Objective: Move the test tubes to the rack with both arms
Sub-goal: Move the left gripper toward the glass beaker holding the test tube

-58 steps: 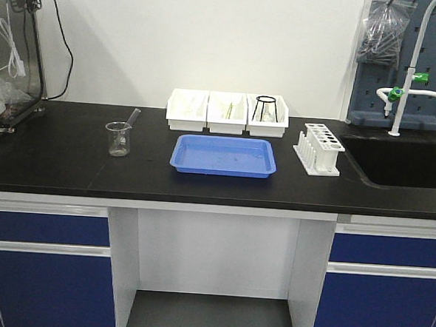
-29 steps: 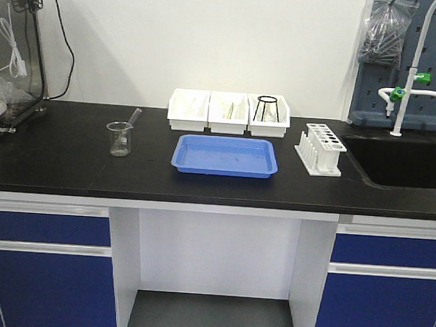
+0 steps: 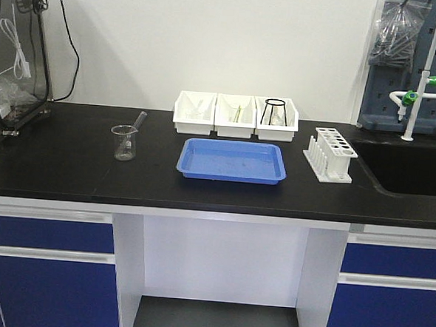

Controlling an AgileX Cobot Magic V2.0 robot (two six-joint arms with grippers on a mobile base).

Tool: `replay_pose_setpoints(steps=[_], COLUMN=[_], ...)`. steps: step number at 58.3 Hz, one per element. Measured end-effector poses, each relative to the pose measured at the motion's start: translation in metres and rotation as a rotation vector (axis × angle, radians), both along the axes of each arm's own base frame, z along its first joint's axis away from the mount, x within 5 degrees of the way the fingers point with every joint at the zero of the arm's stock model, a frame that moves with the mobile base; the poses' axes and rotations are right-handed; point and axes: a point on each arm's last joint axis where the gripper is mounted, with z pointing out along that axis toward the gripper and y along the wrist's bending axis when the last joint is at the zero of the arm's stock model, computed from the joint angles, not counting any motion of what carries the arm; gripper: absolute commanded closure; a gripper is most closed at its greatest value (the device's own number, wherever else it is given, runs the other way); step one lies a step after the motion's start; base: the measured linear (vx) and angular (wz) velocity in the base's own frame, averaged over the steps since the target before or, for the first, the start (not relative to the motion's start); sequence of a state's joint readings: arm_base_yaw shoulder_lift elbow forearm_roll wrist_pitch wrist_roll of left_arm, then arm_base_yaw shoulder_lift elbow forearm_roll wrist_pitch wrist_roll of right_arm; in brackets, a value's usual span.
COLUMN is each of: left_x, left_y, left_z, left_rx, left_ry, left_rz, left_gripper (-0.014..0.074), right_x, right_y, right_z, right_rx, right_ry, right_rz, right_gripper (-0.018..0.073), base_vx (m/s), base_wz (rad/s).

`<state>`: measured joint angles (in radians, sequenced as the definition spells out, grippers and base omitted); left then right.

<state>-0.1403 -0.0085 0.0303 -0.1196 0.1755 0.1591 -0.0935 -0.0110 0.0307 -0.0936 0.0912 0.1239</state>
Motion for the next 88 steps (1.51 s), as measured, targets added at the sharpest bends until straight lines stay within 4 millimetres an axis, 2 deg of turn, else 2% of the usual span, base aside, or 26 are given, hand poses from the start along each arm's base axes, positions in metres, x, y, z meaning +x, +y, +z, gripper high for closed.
replay_pose_setpoints(steps=[88], left_x=[0.0000], left_y=[0.0000], left_z=[0.0000], left_rx=[0.000], left_ry=[0.000], left_rz=[0.000], left_gripper=[0.0617], right_x=[0.0000], right_y=[0.0000], right_z=[0.0000], right_rx=[0.000], right_ry=[0.000], right_rz=[0.000], right_gripper=[0.0567], base_vx=[0.36], base_wz=[-0.01])
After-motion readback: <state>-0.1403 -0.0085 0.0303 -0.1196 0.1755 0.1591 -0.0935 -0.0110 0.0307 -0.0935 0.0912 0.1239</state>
